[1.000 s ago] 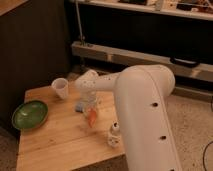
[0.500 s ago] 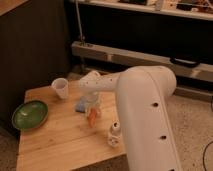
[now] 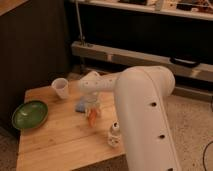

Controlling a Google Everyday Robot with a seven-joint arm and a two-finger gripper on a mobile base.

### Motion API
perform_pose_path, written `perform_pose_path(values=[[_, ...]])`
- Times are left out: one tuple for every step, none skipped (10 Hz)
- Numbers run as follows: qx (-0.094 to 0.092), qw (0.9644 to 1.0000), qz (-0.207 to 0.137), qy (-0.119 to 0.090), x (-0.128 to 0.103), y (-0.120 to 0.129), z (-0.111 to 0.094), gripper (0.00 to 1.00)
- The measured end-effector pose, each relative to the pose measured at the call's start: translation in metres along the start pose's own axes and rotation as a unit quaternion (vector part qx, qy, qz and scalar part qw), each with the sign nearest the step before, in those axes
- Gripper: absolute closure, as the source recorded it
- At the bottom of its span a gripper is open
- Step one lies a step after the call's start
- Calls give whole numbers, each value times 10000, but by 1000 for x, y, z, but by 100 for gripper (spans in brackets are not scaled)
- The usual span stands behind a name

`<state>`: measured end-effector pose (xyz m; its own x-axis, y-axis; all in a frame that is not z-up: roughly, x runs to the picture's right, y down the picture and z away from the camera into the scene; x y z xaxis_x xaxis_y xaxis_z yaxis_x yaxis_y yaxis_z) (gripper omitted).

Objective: Drag the pepper across the table

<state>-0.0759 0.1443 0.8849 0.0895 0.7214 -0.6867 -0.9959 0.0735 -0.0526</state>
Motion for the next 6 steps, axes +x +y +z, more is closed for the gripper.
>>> perform_pose_path(values=[[11, 10000, -6, -26, 0, 1, -1, 49], [17, 10000, -21, -57, 0, 2, -2, 60], [9, 10000, -27, -94, -1, 4, -3, 64], [15, 9999, -32, -112, -1, 4, -3, 65], [18, 9999, -40, -131, -1, 6, -3, 65], [26, 9999, -51, -146, -2, 8, -3, 65]])
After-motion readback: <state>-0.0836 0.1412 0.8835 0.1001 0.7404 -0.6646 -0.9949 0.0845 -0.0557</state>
